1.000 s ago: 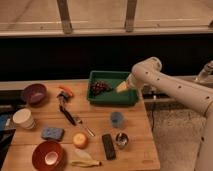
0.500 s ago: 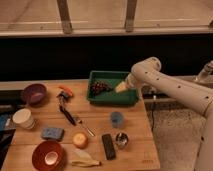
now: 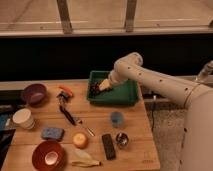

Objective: Place fork in metal cup

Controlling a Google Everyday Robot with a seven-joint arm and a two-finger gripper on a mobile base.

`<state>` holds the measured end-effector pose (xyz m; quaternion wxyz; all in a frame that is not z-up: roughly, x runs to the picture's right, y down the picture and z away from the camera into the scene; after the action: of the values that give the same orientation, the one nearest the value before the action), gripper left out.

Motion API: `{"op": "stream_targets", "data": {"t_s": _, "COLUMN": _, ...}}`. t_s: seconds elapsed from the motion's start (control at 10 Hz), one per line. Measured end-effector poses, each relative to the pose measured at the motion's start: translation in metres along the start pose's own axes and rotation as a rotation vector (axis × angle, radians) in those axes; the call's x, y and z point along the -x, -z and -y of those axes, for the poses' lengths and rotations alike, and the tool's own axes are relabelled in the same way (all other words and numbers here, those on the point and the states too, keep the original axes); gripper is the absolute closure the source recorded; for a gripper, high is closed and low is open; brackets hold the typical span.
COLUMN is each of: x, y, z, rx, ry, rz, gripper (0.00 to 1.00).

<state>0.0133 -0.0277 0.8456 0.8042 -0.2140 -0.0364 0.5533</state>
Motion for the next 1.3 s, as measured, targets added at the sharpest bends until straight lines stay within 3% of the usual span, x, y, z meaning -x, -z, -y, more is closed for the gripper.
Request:
{"op": "stream_targets", "data": {"t_s": 0.3, "x": 0.006, "y": 0.008, "z": -0.067, "rx": 0.069, "ry": 0.151, "rz": 0.027, "gripper": 0.20}}
{"op": "stream_targets", "data": {"t_s": 0.4, "x": 0.003, "y": 0.010, "z": -0.078, "rx": 0.081, "ry": 0.177, "rz": 0.029, "gripper": 0.20}}
{"op": "stream_targets", "data": {"t_s": 1.0, "x": 0.000, "y": 0.009, "z": -0.079, "rx": 0.089, "ry": 0.189, "rz": 0.018, "gripper": 0.20}}
{"op": "stream_targets", "data": {"t_s": 1.3, "x": -0.011, "y": -0.014, "z": -0.115, "rx": 0.133, "ry": 0.264, "rz": -0.032, "gripper": 0.20}}
